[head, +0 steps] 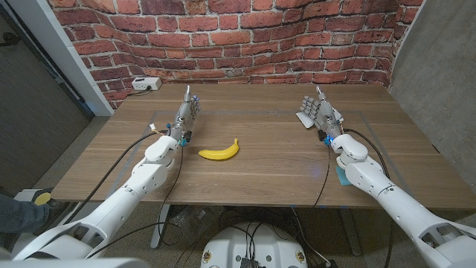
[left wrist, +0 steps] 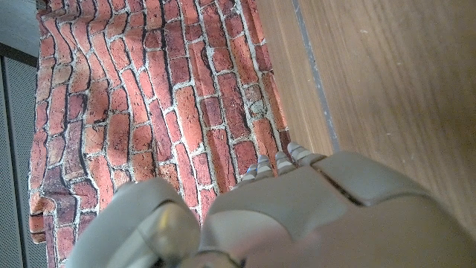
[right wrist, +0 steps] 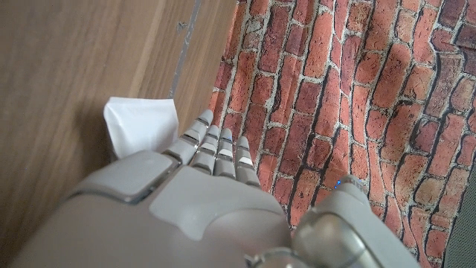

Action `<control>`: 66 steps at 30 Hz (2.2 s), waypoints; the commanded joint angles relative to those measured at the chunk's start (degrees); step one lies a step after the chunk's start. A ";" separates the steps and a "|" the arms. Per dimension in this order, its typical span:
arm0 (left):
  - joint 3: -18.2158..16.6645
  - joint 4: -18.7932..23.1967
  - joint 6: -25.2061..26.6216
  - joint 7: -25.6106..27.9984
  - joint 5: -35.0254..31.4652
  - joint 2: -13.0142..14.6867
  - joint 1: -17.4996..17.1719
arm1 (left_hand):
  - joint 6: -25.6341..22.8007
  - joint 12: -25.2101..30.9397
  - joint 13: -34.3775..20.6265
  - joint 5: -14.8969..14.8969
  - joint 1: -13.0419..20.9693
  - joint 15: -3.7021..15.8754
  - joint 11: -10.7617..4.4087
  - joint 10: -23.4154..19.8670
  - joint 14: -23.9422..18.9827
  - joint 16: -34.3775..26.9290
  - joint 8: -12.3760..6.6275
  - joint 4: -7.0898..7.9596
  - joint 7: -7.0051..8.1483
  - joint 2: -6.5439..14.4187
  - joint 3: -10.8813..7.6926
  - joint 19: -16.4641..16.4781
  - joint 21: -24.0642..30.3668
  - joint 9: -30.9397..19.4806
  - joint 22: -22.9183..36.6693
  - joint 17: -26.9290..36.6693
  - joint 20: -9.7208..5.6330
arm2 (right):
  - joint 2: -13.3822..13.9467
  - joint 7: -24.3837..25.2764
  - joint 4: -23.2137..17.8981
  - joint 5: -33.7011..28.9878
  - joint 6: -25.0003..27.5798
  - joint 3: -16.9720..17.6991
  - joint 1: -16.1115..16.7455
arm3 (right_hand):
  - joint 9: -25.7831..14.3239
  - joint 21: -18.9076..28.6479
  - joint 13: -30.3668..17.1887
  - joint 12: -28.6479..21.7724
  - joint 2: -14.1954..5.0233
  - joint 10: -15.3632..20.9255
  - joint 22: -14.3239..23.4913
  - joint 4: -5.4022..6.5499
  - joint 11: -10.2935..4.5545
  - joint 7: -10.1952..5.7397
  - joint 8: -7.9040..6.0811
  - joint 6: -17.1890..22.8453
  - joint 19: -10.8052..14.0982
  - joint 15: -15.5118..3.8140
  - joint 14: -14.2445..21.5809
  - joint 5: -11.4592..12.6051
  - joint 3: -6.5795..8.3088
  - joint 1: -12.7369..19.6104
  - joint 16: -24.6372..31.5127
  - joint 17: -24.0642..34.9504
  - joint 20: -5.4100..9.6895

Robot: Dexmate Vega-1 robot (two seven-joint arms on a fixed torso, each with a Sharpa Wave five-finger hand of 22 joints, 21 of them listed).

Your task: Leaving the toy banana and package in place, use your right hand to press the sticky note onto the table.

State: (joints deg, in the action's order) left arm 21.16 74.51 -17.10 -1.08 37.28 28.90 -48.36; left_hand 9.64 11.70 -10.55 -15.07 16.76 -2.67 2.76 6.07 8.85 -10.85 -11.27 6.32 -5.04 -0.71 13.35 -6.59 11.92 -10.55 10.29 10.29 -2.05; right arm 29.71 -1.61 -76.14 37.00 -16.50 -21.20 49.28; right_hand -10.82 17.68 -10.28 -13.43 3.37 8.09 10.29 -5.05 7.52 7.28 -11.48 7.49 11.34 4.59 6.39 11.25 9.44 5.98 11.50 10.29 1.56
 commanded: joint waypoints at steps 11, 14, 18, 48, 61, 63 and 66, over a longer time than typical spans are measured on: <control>-1.50 9.69 0.56 3.71 -0.72 2.88 -5.63 | 0.21 0.84 -0.17 -0.57 1.34 -0.12 0.09 -1.27 -0.85 -0.54 -0.79 -0.26 -0.31 0.53 0.26 0.44 0.50 -0.12 0.05 0.15 -0.84 | 1.33 3.98 -7.95 -4.54 -5.63 1.34 6.45 | -0.14 -0.03 -0.32 -1.38 -0.45 4.99 0.17 -0.16 -0.97 -1.67 -0.78 2.47 2.58 -1.15 4.10 0.40 0.23 0.83 0.87 0.35 -0.29; -1.61 11.46 0.96 4.07 -1.30 3.87 -6.45 | 0.12 0.91 -0.16 -0.60 1.50 -0.12 0.11 -1.56 -1.13 -0.58 -0.78 -0.31 -0.32 0.69 0.22 0.71 0.56 -0.12 0.05 0.14 -0.68 | 1.33 4.24 -9.10 -4.82 -7.01 1.77 7.88 | -0.14 -0.13 -0.33 -1.53 -0.46 5.54 0.18 -0.17 -1.03 -1.78 -0.83 2.72 2.60 -1.16 4.30 0.41 0.20 0.82 0.86 0.36 -0.32; -1.72 11.49 0.65 2.89 -1.11 4.51 -6.83 | -0.08 0.96 -0.16 -0.62 1.62 -0.06 0.12 -1.77 -1.34 -0.61 -0.82 -0.34 -0.30 0.82 0.19 0.79 0.56 -0.12 0.04 0.14 -0.65 | 2.19 5.55 -11.69 -5.44 -6.98 2.58 10.17 | -0.14 -0.16 -0.33 -1.57 -0.47 5.83 0.19 -0.19 -1.14 -1.85 -0.86 2.91 2.80 -1.38 4.61 0.43 0.17 0.83 0.89 0.37 -0.27; -3.26 11.95 -2.19 2.74 -2.22 5.77 -8.66 | -5.87 1.99 -0.14 -0.49 3.72 0.22 0.12 -6.99 -6.08 -1.06 -1.94 -0.82 -0.08 3.25 -0.36 4.16 1.18 -0.06 0.03 0.09 -0.77 | 6.80 12.86 -24.10 -9.09 -4.84 9.67 23.14 | -0.14 -0.44 -0.36 -1.40 -0.85 6.36 0.22 -0.13 -1.27 -2.14 -0.85 3.61 3.57 -1.49 5.27 0.50 0.13 0.79 0.70 0.43 -0.19; -4.14 11.00 -3.03 2.53 -1.59 5.82 -8.99 | -6.47 1.87 -0.14 -0.37 4.07 0.05 0.09 -7.32 -6.41 -0.89 -1.90 -0.91 0.04 3.60 -0.41 4.17 1.01 -0.05 0.02 0.09 -0.46 | 8.08 16.95 -30.66 -12.47 -2.83 12.93 30.16 | -0.15 -0.69 -0.38 -1.34 -1.05 6.68 0.23 -0.11 -1.67 -2.80 -0.93 4.18 3.69 -1.53 5.20 0.52 0.11 0.78 0.46 0.45 -0.26; -4.25 10.90 -3.24 2.46 -1.52 5.81 -9.07 | -6.52 1.86 -0.14 -0.35 4.11 0.03 0.10 -7.37 -6.40 -0.85 -1.88 -0.92 0.02 3.64 -0.42 4.18 1.00 -0.05 0.02 0.08 -0.42 | 7.68 17.63 -31.35 -12.94 -3.19 13.41 31.27 | -0.15 -0.72 -0.38 -1.35 -1.07 6.76 0.23 -0.11 -1.69 -2.84 -0.96 4.27 3.68 -1.53 5.13 0.52 0.11 0.78 0.41 0.45 -0.22; -4.38 10.90 -3.57 2.38 -1.52 5.83 -9.26 | -6.58 1.85 -0.14 -0.33 4.16 0.04 0.19 -7.45 -6.45 -0.82 -1.86 -0.93 0.02 3.71 -0.43 4.17 0.97 -0.05 0.02 0.09 -0.34 | 7.52 18.37 -32.61 -13.70 -3.28 14.28 33.04 | -0.16 -0.87 -0.39 -1.40 -1.14 7.06 0.23 -0.12 -1.90 -3.26 -1.05 4.67 3.61 -1.48 5.00 0.53 0.11 0.80 0.28 0.45 -0.22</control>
State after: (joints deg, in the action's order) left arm 17.36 85.99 -19.72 1.66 35.31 34.79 -57.23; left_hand 3.26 13.35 -10.53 -15.47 20.38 -2.67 2.97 -0.92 2.88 -11.68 -12.97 5.76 -4.83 2.78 12.78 -2.56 12.80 -10.53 10.14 10.26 -1.74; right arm 37.34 13.62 -104.38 25.61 -20.09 -9.55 76.77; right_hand -10.79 16.95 -10.54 -14.60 2.68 14.53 10.27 -5.05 5.77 4.29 -12.18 11.50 14.60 3.08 11.39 11.46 9.42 6.66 11.94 10.53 1.33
